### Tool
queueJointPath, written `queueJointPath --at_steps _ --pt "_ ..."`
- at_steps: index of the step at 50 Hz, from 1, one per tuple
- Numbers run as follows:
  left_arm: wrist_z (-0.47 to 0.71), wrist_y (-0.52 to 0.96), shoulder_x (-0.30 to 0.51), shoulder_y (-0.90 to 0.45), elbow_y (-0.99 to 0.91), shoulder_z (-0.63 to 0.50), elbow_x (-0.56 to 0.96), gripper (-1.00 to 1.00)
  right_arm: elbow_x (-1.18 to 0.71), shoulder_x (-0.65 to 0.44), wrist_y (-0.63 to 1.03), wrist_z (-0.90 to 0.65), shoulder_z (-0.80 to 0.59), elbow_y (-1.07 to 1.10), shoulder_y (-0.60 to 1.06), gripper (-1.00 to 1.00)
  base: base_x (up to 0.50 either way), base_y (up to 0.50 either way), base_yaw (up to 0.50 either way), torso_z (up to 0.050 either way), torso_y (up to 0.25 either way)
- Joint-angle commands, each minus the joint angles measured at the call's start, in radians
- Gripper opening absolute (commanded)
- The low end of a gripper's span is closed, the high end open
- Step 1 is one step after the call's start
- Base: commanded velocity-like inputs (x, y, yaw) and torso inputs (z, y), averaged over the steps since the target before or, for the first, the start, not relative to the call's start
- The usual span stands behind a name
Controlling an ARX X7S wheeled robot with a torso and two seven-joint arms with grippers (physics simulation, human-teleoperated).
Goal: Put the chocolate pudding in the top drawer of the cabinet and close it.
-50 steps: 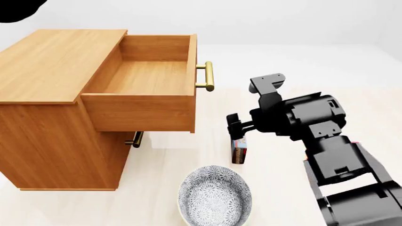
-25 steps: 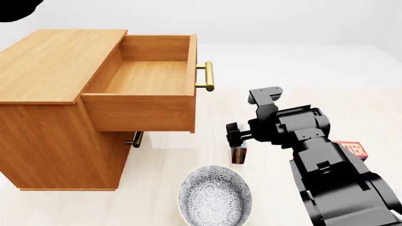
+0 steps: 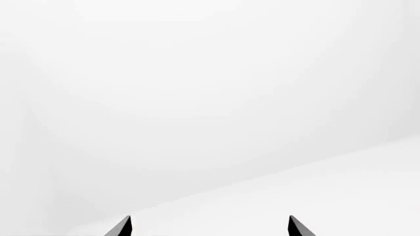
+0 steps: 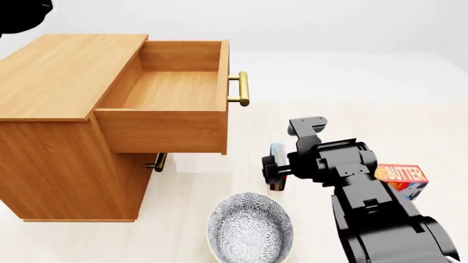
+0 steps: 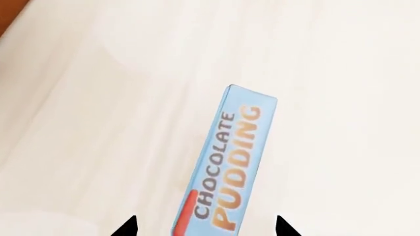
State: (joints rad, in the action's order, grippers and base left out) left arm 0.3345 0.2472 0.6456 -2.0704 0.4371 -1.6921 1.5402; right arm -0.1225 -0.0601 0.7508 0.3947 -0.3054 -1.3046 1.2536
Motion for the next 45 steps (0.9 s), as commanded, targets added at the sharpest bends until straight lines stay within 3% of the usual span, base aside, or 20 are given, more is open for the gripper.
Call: queueJointPath --at_steps 1,45 --pt "0.010 0.012 0.011 -0.001 -0.018 0.003 -0.002 1.00 0.064 0.005 -0.009 -0.001 0.078 -0.004 -0.028 1.00 0.00 0.00 0.00 0.000 0.000" --pt "0.003 -0.025 0.031 0.019 -0.039 0.030 -0.046 1.00 0.111 0.019 -0.128 -0.079 0.196 -0.004 -0.070 1.00 0.00 0.00 0.00 0.000 0.000"
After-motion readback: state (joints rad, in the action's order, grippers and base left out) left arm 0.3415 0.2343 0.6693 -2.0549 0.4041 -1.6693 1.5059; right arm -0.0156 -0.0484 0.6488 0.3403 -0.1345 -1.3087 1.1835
